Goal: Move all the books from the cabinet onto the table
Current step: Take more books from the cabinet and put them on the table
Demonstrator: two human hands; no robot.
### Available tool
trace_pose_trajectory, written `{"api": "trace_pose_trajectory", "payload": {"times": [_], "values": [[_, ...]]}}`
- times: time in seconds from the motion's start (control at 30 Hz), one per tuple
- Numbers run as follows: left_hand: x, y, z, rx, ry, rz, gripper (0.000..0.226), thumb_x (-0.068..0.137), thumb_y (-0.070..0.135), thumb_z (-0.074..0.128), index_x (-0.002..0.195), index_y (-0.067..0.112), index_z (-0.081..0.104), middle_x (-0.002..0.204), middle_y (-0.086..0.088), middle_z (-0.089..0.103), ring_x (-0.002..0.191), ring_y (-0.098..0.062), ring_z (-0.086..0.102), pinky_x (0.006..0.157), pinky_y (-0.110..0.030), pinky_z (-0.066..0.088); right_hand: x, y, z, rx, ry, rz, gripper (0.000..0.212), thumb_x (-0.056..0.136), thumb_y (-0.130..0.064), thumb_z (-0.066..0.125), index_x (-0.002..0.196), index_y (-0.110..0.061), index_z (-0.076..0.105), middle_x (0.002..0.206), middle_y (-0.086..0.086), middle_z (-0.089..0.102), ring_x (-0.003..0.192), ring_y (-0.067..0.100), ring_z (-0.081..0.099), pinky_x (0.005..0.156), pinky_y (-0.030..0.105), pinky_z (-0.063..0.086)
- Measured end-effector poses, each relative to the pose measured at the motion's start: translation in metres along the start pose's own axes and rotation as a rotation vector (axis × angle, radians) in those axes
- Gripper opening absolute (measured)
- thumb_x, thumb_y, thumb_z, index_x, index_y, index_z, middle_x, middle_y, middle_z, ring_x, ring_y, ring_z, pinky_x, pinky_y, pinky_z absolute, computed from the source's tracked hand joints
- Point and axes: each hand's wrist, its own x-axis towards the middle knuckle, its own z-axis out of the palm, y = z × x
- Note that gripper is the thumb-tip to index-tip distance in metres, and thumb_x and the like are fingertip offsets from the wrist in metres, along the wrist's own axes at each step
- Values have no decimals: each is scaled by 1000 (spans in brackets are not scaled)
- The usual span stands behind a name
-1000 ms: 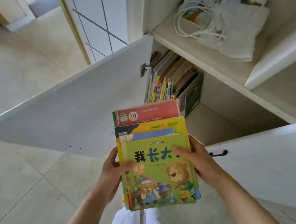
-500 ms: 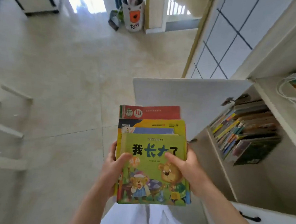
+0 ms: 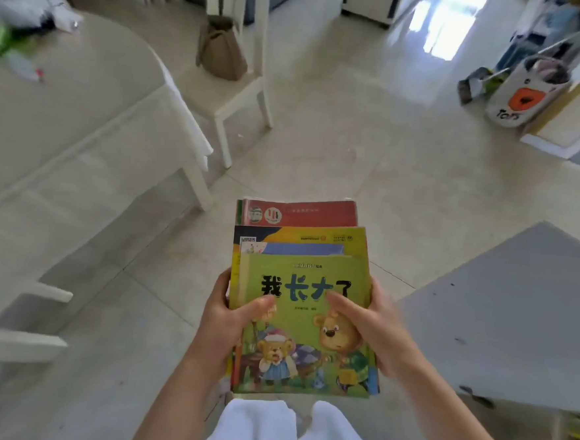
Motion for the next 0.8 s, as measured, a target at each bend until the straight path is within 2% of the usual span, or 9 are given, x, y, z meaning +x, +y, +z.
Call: {"api": "trace_pose_trajectory", "payload": {"times": [0.13,0.27,0.37,0.53,0.8], "values": [[-1,8,-83,-100,150,20,60,71,13,82,122,28,54,101,-4,75,88,-29,73,81,-52,58,26,-18,88,-70,-135,33,49,78,-23,75,119,-26,50,104,1,70,81,16,74,63,33,60],[-1,18,-165,-172,294,42,59,72,12,81,121,29,53,100,-3,74,84,-24,74,73,-43,60,49,-31,178,-152,-250,48,49,76,-24,76,119,-25,51,105,2,71,83,20,74,69,41,61],[-2,22,-224,-215,386,48,59,73,12,81,122,28,53,99,-3,75,83,-23,74,71,-41,60,62,-38,246,-208,-320,49,48,76,-24,76,117,-25,51,102,1,71,78,16,74,61,34,60],[4,32,-286,-252,500,74,58,74,11,80,122,27,53,97,0,75,80,-17,74,59,-24,57,81,-50,321,-302,-401,40,50,77,-23,76,121,-21,52,103,-1,72,83,17,73,68,37,60],[43,49,-353,-313,652,65,54,74,9,80,118,27,54,95,1,75,80,-18,74,64,-29,58,135,-75,414,-453,-519,-7,49,78,-26,75,120,-20,52,102,-3,71,83,14,73,65,33,59]]}}
